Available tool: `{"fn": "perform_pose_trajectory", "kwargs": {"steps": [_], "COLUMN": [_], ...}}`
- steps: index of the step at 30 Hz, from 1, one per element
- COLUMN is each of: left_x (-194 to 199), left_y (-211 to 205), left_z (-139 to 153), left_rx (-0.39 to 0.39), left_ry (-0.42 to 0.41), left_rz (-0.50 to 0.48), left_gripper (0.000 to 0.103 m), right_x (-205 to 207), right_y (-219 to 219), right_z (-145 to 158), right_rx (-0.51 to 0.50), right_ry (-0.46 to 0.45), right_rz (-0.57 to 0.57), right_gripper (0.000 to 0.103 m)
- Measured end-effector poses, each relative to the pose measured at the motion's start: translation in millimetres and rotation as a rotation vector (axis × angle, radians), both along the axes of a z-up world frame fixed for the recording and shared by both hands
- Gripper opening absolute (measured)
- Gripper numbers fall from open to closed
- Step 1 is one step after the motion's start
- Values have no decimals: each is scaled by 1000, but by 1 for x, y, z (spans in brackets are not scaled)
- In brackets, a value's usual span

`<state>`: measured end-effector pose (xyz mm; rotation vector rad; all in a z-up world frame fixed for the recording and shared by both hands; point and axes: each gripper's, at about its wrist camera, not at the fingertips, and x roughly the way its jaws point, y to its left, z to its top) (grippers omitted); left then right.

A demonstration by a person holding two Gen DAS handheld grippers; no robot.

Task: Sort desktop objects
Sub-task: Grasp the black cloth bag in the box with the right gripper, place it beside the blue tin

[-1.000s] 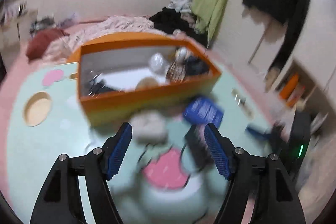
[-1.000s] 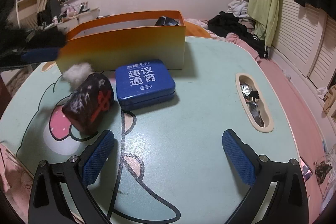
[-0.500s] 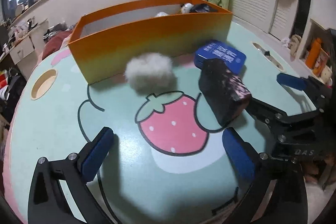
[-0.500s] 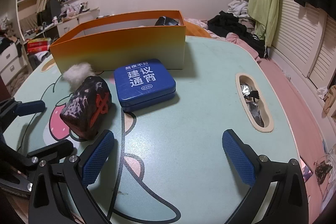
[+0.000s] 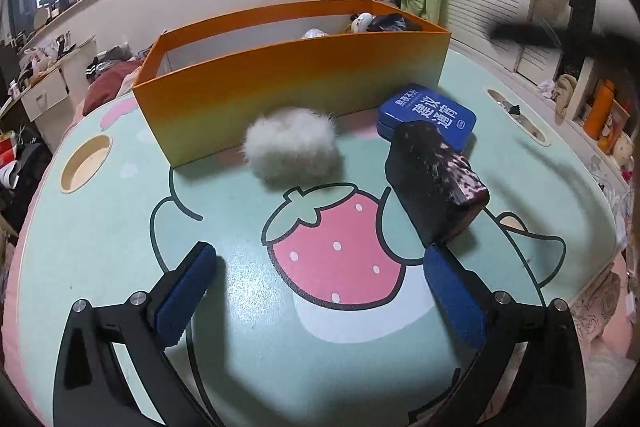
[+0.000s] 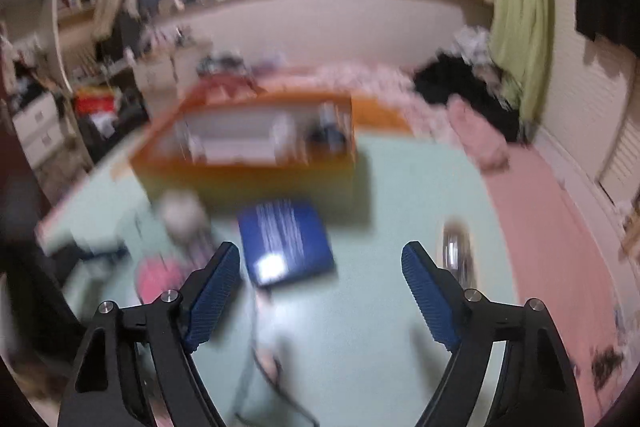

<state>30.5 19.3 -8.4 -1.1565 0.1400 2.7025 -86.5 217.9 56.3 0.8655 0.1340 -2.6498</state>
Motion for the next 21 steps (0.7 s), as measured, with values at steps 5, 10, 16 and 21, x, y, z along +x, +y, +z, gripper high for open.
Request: {"fn": "perform_pose_trajectory", "kwargs": {"steps": [5, 10, 16, 21], "left_x": [0, 0, -1, 3], "left_y": [0, 1, 3, 9], "left_z": [0, -1, -1, 0], "left_rx": [1, 1, 2, 8], "left_ry": [1, 1, 3, 6], "left_rz": [-2, -2, -2, -41], "left_gripper": [103, 103, 103, 103], "right_x": [-83, -131, -121, -63], "right_y": [-50, -79, -58, -18], "right_z": [15, -14, 15, 73], "right_rx": [168, 376, 197, -10], "right_ry": [-95, -172, -111, 51], "right_rz": [25, -32, 17, 33], "right_gripper": [37, 36, 11, 7]}}
